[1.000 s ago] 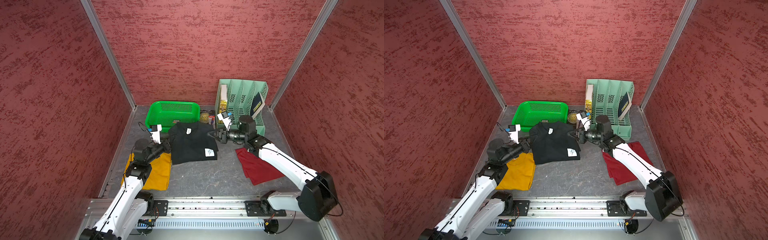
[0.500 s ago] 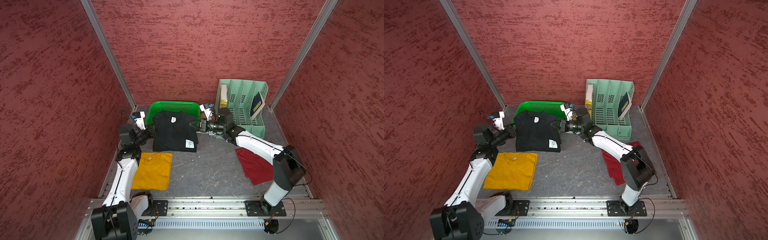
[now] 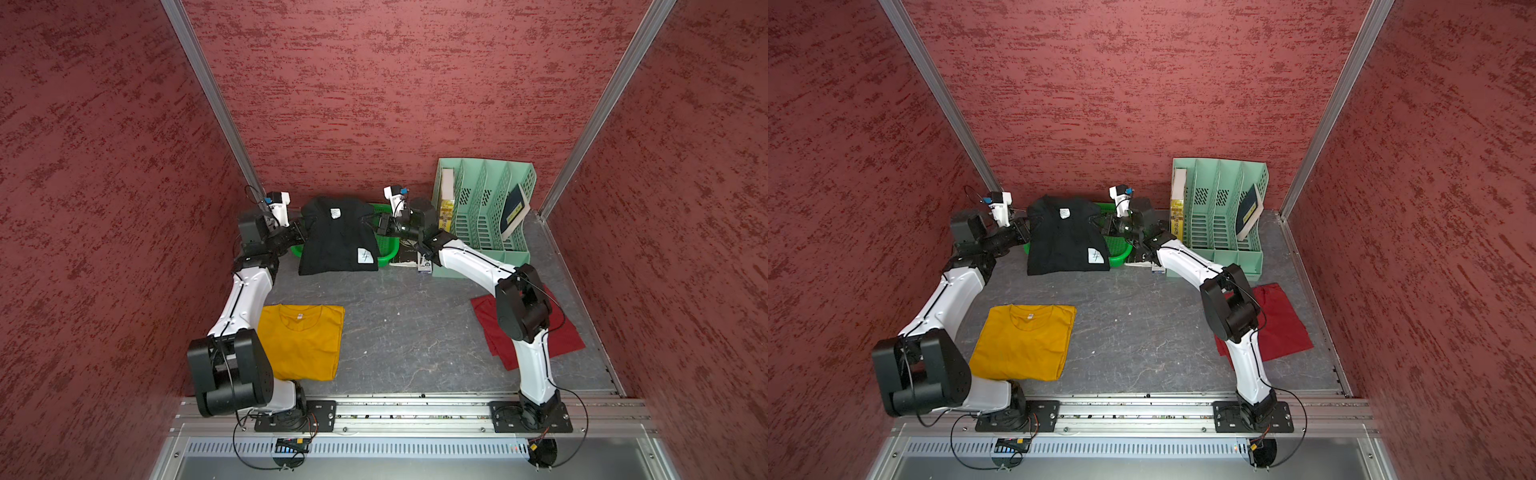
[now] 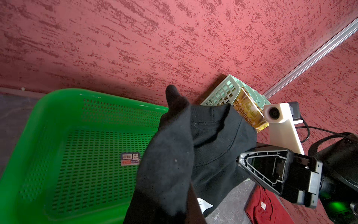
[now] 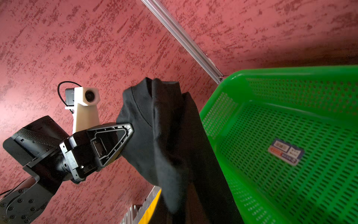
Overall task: Put the folded t-shirts into the basket
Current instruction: Place the T-shirt in the bin.
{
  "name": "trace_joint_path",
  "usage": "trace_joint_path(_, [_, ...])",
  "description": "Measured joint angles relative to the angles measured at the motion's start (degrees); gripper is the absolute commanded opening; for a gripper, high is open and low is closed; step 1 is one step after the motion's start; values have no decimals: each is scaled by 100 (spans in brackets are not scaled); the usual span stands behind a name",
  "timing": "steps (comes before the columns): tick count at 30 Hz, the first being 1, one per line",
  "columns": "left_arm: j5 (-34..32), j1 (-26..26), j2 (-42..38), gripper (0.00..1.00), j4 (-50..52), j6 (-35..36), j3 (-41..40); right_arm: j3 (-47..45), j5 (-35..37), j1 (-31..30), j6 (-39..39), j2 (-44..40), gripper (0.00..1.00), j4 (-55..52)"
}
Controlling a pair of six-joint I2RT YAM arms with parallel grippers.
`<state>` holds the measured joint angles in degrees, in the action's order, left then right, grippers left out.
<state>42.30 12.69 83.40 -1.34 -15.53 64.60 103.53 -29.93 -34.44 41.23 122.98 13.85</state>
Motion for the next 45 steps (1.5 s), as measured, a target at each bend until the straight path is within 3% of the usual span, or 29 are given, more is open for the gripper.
trace_joint_path(8, [-61,-42,1429,0,446,693,1158,1202,407,181,111,905,0,-546])
trace_joint_path(19, [-328,-72,2903,0,1172,1456,2157,1617,649,450,319,1917,0,-984])
trace_joint_path(36, [-1071,-402,4328,0,1963,2129,3589,2092,1108,511,63,2223,0,-1443])
trace_joint_path(38, [-1176,-415,4507,0,2138,2159,3873,2094,1145,516,52,2258,5,-1471])
trace_joint_path(41, [-1300,-435,4857,10,2426,2164,4441,2116,1217,529,57,2339,16,-1486])
trace_joint_path(43, [-1386,-448,5036,35,2581,2149,4695,2151,1231,544,90,2396,32,-1462])
trace_joint_path(45, [-1456,-452,5147,45,2669,2116,4839,2216,1268,538,116,2402,44,-1425])
